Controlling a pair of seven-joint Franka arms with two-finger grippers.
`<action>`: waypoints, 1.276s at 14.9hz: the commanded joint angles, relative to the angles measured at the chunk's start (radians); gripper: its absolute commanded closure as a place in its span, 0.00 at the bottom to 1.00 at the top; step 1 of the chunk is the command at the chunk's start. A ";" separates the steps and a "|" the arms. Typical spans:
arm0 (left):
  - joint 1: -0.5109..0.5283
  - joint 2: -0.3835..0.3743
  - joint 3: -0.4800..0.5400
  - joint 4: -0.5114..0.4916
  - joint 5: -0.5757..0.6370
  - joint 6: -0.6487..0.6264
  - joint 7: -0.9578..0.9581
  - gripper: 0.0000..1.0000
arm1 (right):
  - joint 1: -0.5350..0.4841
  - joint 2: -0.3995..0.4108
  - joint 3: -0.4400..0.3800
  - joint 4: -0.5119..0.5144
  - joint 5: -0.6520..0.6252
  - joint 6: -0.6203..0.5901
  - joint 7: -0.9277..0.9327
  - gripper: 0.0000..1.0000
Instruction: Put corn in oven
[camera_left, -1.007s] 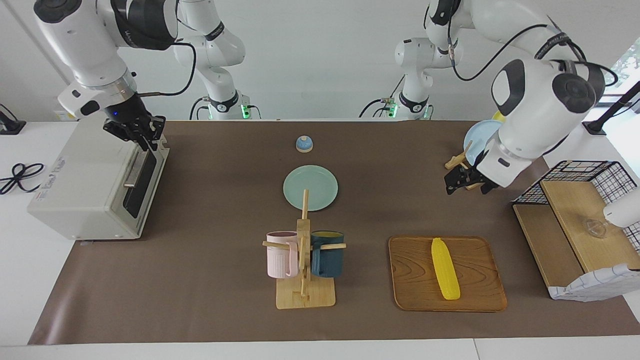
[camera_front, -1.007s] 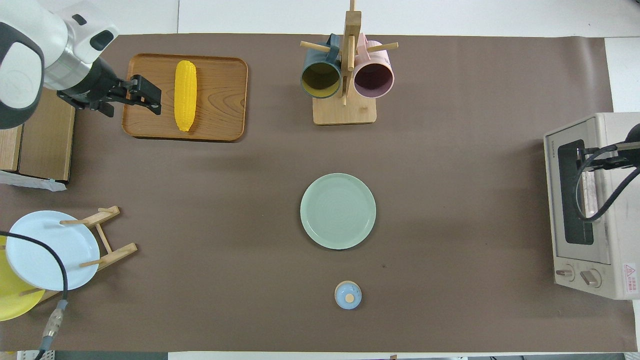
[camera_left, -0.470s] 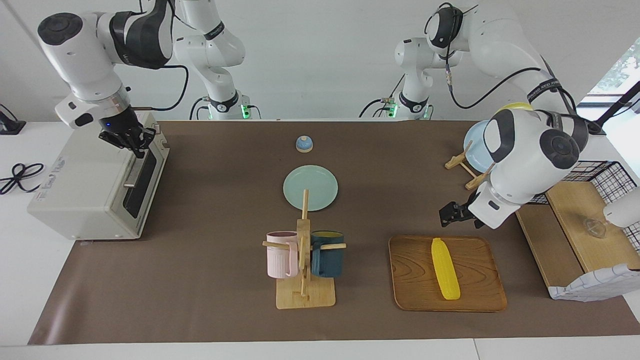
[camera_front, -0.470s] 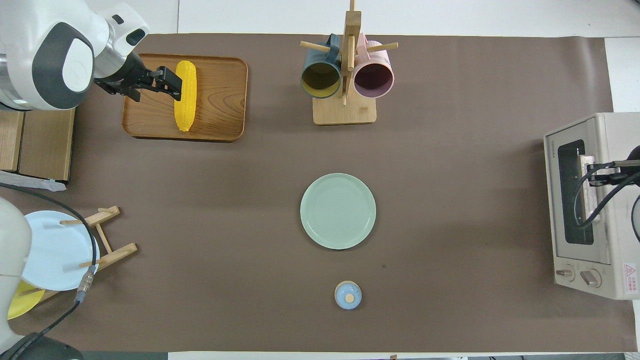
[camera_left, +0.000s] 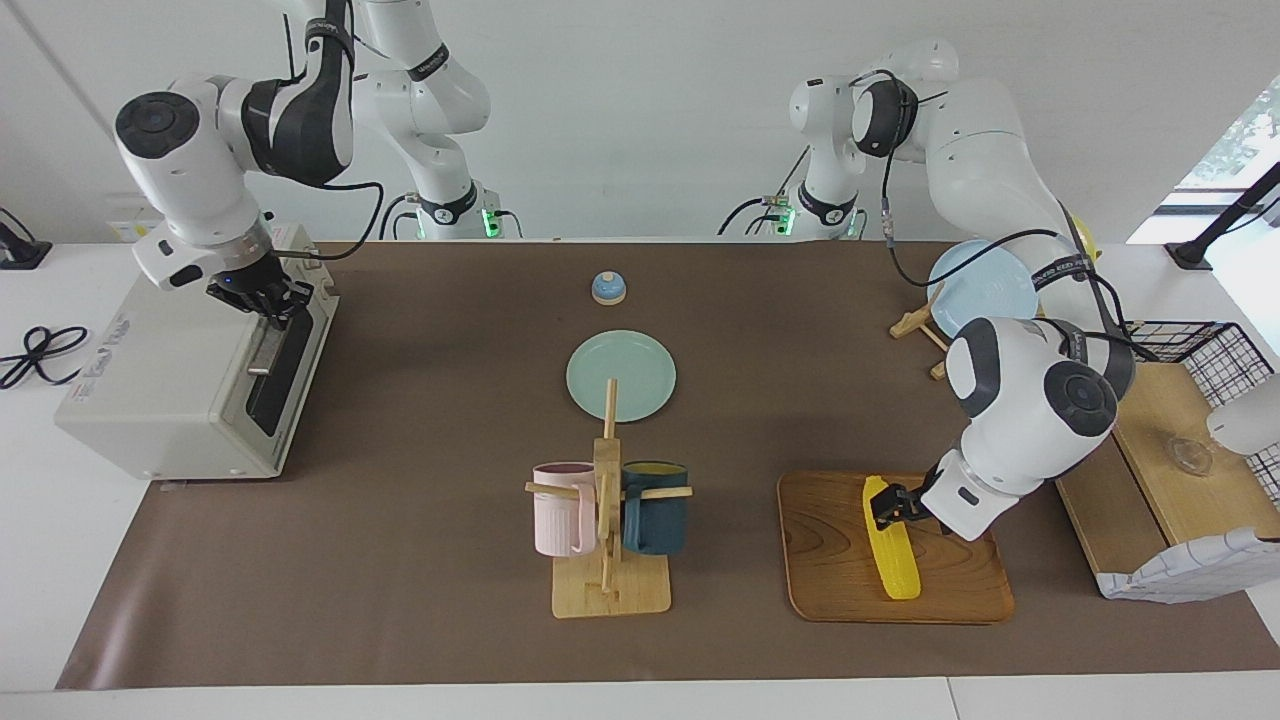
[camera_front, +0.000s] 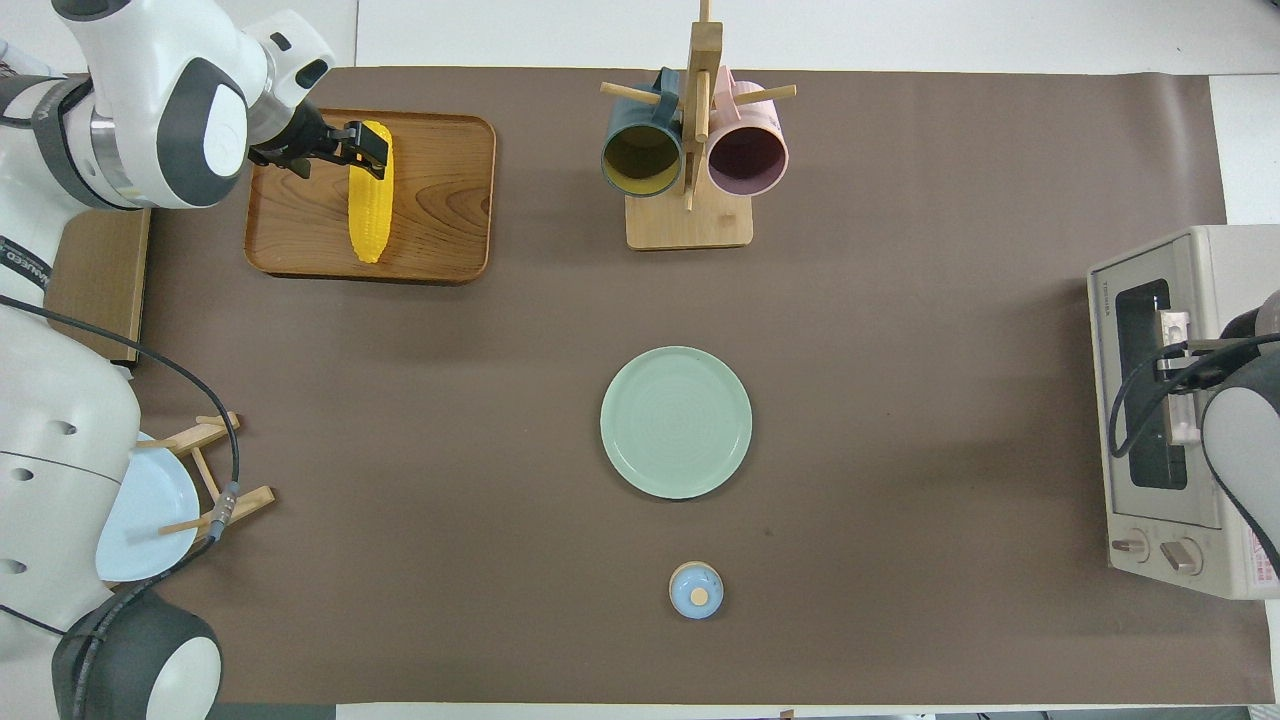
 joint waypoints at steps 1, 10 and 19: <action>-0.011 0.058 0.000 0.033 0.029 0.050 0.018 0.00 | -0.011 -0.011 0.002 -0.034 -0.021 0.029 -0.025 1.00; -0.023 0.072 0.001 0.004 0.047 0.093 0.020 0.00 | -0.024 -0.009 0.004 -0.061 -0.028 0.040 -0.102 1.00; -0.023 0.070 0.001 -0.009 0.063 0.097 0.018 0.89 | 0.043 0.035 0.005 -0.153 -0.011 0.215 -0.042 1.00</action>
